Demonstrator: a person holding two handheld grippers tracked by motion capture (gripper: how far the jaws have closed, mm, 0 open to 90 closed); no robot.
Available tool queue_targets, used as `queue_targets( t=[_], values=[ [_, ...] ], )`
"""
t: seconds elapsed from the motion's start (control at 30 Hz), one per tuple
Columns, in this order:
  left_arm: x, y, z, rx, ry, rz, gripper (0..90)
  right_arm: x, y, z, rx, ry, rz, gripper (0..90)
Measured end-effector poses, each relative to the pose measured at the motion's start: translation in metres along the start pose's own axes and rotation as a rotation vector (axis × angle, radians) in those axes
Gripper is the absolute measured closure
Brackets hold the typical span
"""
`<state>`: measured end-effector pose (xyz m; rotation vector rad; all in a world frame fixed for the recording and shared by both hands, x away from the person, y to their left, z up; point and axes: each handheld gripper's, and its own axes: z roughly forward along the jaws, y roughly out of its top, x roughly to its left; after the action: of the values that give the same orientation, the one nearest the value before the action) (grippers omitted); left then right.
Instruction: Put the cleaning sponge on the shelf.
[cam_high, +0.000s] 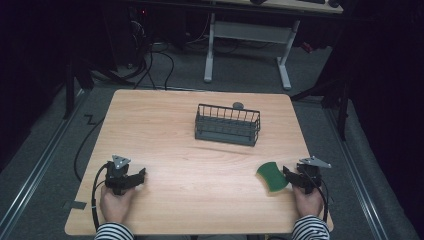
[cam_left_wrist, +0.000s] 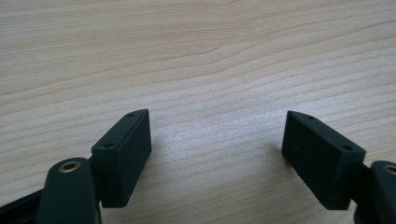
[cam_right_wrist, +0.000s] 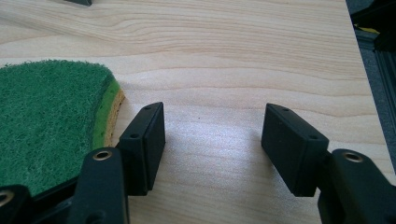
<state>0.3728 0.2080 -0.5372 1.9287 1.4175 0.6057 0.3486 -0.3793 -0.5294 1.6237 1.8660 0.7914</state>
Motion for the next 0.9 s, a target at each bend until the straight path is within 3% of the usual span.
queue_targets(
  t=[0.9],
  values=[
    [-0.0006,0.0019,0.0010,0.006,0.000,-0.001,24.1,-0.0009,-0.0004,-0.0012,0.005,0.007,-0.004,39.4]
  ],
)
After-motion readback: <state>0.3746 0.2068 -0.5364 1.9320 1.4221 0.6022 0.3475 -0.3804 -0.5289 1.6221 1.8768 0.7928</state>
